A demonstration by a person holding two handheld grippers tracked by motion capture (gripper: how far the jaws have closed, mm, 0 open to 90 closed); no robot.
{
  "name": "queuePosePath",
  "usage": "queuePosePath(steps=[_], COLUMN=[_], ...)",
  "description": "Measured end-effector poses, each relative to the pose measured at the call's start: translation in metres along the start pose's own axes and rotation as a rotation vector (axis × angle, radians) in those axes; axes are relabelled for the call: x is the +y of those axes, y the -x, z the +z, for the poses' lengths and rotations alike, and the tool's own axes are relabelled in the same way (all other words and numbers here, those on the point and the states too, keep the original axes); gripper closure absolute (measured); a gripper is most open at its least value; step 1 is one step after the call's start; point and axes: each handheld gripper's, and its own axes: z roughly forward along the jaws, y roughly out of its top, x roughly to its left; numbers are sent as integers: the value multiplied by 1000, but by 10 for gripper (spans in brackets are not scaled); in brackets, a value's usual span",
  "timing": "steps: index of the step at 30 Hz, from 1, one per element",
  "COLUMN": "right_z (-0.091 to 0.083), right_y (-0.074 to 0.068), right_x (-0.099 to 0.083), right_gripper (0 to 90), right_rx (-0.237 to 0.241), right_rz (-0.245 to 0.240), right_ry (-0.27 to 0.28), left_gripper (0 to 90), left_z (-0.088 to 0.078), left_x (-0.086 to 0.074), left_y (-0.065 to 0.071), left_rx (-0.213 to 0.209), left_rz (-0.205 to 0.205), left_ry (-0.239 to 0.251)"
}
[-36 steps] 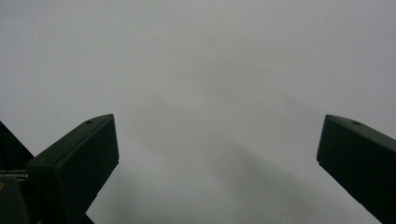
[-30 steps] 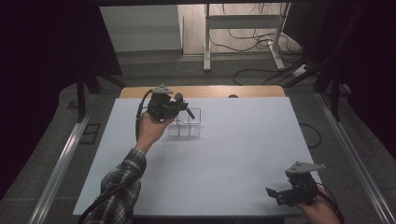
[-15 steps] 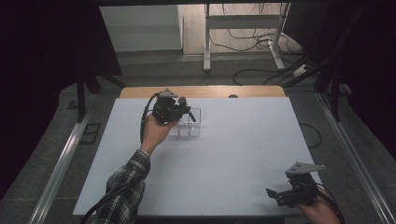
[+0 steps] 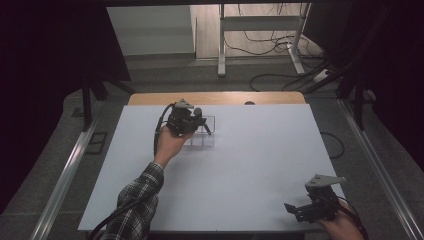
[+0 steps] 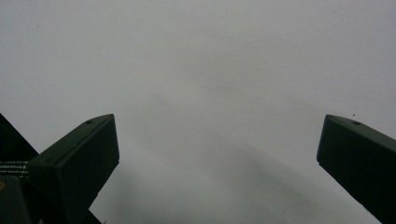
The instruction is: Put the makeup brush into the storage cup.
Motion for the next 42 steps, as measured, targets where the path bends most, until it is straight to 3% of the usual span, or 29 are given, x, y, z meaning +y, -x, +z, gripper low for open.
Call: queuePosePath(steps=[13,19,27,42], right_z=[0,1,0,-1], right_y=[-1,-1,-1,0], right_x=[-1,-1,0,0], right_gripper=[0,0,0,0], right_rx=[1,2,-2,12], right_rz=[-1,-8,-12,3], right_ry=[-12,-13,-11,5], left_gripper=[770,758,635,281], left_z=[12,13,10,7], left_x=[-5,-6,-3,1], left_y=[3,2,4,5], left_rx=[4,-7,-9,-18], left_rz=[4,-9,-18,-16], left_ry=[-35,-26,-6,0])
